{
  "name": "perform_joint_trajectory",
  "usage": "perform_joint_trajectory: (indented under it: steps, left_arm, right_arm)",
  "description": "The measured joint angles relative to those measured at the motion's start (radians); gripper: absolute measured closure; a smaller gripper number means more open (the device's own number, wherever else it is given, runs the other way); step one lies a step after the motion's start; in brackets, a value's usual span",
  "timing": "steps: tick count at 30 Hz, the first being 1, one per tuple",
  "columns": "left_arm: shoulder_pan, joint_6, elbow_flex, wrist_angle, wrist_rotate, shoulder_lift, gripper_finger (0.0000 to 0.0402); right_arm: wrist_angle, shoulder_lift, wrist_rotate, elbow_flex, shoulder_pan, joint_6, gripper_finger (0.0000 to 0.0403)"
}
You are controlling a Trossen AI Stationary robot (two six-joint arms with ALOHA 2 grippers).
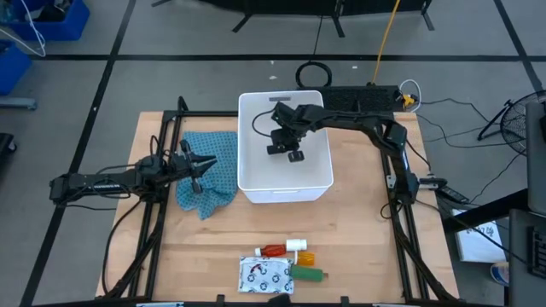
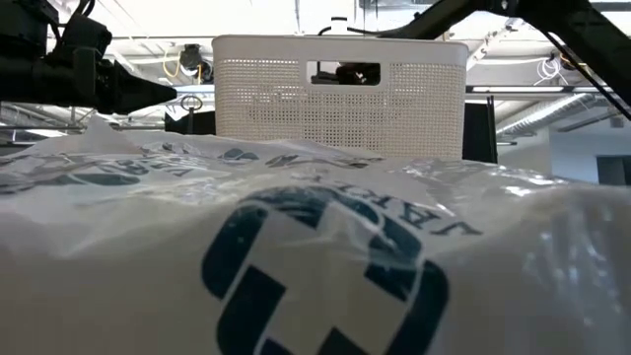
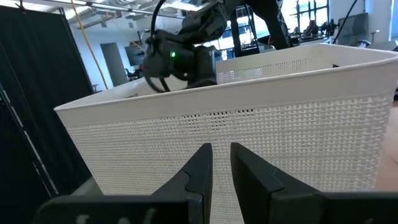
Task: Pick & place medical supplies in basket/bin
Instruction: Put the black bandage into the white bin, then put the white mailer bag into the white bin
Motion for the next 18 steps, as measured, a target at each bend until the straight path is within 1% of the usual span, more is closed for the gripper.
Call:
perform_joint_trajectory:
  steps: [3,6,13,16,18]
  left_arm:
    - [0.000,0.001,0.000,0.000,0.000,0.000,0.0339]
    - [0.000,0.009,0.000,0.000,0.000,0.000,0.0339]
    - [0.000,0.008,0.000,-0.001,0.000,0.000,0.0339]
    - [0.000,-0.004,0.000,-0.002,0.000,0.000,0.0339]
    - [0.000,-0.004,0.000,-0.001,-0.001,0.000,0.0339]
  right_arm:
    - [0.002,-0.002,0.000,0.000,0.001,0.012,0.0332]
    - [0.002,-0.004,0.012,0.001,0.001,0.008,0.0297]
    - [0.002,-0.015,0.105,0.001,0.001,0.013,0.0199]
    - [0.005,-0.036,0.150,0.001,0.002,0.030,0.0171]
    - [0.013,-0.062,0.184,0.001,0.002,0.040,0.0160]
